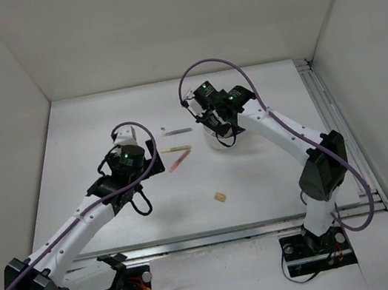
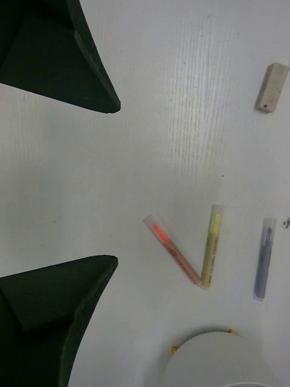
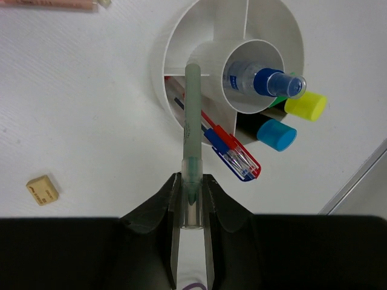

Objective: Sort the stationery into containers
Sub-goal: Place the pen in the storage box.

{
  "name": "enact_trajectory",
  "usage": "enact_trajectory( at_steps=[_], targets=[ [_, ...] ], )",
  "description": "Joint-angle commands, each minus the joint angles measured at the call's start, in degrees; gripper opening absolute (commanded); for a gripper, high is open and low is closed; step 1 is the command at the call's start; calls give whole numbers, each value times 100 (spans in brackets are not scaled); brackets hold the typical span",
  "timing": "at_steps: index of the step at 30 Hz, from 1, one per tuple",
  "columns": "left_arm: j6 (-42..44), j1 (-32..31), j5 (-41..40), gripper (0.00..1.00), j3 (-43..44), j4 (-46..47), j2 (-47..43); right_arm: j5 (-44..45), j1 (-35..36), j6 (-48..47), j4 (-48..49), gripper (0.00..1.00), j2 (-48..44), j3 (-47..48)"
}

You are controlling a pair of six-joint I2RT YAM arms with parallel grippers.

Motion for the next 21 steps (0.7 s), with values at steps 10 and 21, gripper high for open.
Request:
enact_trajectory(
  at_steps=[10, 21],
  targets=[
    [886, 512, 1308, 99, -172, 938, 75, 480, -91, -152, -419, 0, 882, 1146],
    [1678, 512, 2600, 99, -295, 1351, 452, 402, -109, -161, -454, 10, 1533, 1603]
  ],
)
